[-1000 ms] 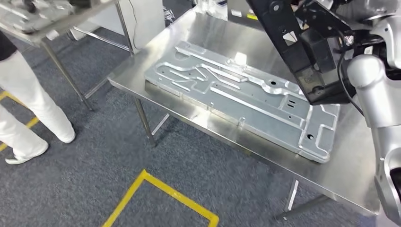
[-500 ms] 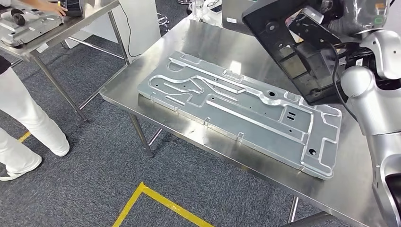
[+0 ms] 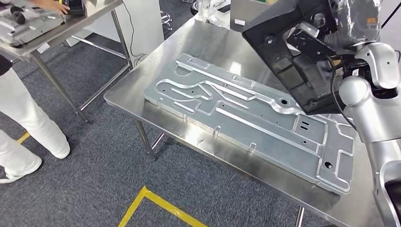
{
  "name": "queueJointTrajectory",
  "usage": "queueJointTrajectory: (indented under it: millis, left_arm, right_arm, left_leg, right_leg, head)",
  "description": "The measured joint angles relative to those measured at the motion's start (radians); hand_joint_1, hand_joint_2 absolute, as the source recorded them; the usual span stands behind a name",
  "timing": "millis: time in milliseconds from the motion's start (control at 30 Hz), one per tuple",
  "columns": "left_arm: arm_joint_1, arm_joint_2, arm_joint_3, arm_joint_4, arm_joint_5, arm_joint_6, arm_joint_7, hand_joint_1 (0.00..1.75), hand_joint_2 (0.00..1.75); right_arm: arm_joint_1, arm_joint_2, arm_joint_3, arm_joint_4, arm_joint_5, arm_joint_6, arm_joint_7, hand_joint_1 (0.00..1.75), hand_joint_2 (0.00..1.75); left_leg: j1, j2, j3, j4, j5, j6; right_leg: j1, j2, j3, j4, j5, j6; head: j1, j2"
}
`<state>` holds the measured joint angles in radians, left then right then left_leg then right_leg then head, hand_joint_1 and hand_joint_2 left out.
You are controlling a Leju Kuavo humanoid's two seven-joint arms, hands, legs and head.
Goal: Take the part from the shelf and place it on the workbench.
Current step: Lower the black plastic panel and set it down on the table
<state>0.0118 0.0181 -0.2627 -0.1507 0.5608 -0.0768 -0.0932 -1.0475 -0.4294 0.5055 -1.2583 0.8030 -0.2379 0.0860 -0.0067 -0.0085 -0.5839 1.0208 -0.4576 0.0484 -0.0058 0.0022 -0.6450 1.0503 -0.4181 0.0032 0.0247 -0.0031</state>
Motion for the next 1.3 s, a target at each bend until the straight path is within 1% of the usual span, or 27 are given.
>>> queueJointTrajectory:
  millis: [33, 133, 233, 367, 533, 733, 867, 967, 1200, 1300]
  left_arm:
    - [0.0, 0.0, 0.001, 0.0, 0.003, -0.002, 0.002, 0.0, 1.75]
    - [0.001, 0.002, 0.003, 0.0, 0.013, 0.004, 0.016, 0.0, 1.75]
    - [0.002, 0.009, 0.007, 0.0, 0.015, 0.008, 0.025, 0.0, 1.75]
    - [0.005, 0.019, 0.008, 0.0, 0.015, 0.011, 0.027, 0.0, 0.0]
    - [0.006, 0.021, 0.009, 0.0, 0.016, 0.012, 0.03, 0.0, 0.0]
    - [0.005, 0.022, 0.009, 0.0, 0.024, 0.004, 0.031, 0.0, 0.0]
    - [0.003, 0.018, 0.012, 0.0, 0.033, -0.008, 0.026, 0.0, 0.0]
    - [0.003, 0.015, 0.016, 0.0, 0.033, -0.008, 0.025, 0.0, 0.0]
    - [0.002, 0.015, 0.018, 0.0, 0.031, 0.005, 0.031, 0.0, 0.0]
    - [0.002, 0.016, 0.018, 0.0, 0.032, 0.002, 0.033, 0.0, 0.0]
  right_arm:
    - [0.003, 0.0, 0.0, 0.002, -0.002, 0.001, 0.0, 0.0, 0.0]
    - [0.034, 0.0, -0.004, 0.015, -0.018, -0.006, -0.013, 0.0, 0.0]
    - [0.075, 0.0, -0.011, 0.043, -0.029, -0.031, -0.038, 0.0, 0.0]
    - [0.086, 0.0, -0.018, 0.067, -0.032, -0.042, -0.047, 0.0, 0.0]
    - [0.082, 0.002, -0.026, 0.101, -0.032, -0.012, -0.055, 0.0, 0.0]
    - [0.061, 0.014, -0.026, 0.157, -0.029, 0.017, -0.067, 0.0, 0.0]
    - [0.025, 0.028, -0.022, 0.189, -0.022, 0.07, -0.057, 0.0, 0.0]
    - [0.005, 0.036, -0.013, 0.218, -0.021, 0.09, -0.05, 0.0, 0.0]
    - [-0.042, 0.055, 0.004, 0.319, -0.028, 0.083, -0.058, 0.0, 0.0]
    - [-0.071, 0.061, 0.014, 0.375, -0.023, 0.066, -0.08, 0.0, 0.0]
  left_leg:
    - [-0.001, 0.0, -0.002, 0.001, -0.003, -0.001]
    - [0.0, 0.002, -0.002, 0.002, -0.006, -0.001]
    - [0.002, 0.003, 0.002, -0.002, -0.008, -0.003]
    - [0.002, 0.002, 0.008, -0.007, -0.009, -0.007]
    - [0.004, 0.002, 0.014, -0.009, -0.01, -0.01]
    - [0.005, 0.002, 0.019, -0.009, -0.01, -0.01]
    - [0.002, 0.002, 0.019, -0.009, -0.01, -0.01]
    - [0.002, 0.001, 0.019, -0.008, -0.009, -0.01]
    - [0.001, 0.001, 0.019, -0.008, -0.01, -0.01]
    - [0.001, 0.001, 0.019, -0.008, -0.01, -0.009]
  right_leg:
    - [0.003, -0.001, 0.005, -0.018, 0.003, 0.001]
    - [0.006, 0.003, 0.008, -0.027, 0.001, 0.009]
    - [0.009, 0.003, 0.01, -0.027, -0.002, 0.005]
    - [0.009, 0.003, 0.014, -0.027, -0.005, 0.0]
    - [0.009, 0.003, 0.02, -0.027, -0.007, -0.001]
    - [0.009, 0.001, 0.027, -0.028, -0.007, -0.001]
    - [0.009, 0.001, 0.028, -0.028, -0.006, -0.001]
    - [0.008, 0.0, 0.028, -0.028, -0.006, 0.0]
    - [0.008, -0.001, 0.028, -0.028, -0.007, 0.001]
    - [0.007, -0.001, 0.028, -0.028, -0.007, 0.001]
  head:
    - [-0.001, 0.0]
    - [-0.002, 0.0]
    - [-0.002, 0.0]
    - [-0.002, 0.0]
    - [-0.002, 0.0]
    - [-0.002, 0.0]
    - [-0.002, 0.0]
    - [-0.002, 0.0]
    - [-0.002, 0.0]
    - [-0.002, 0.0]
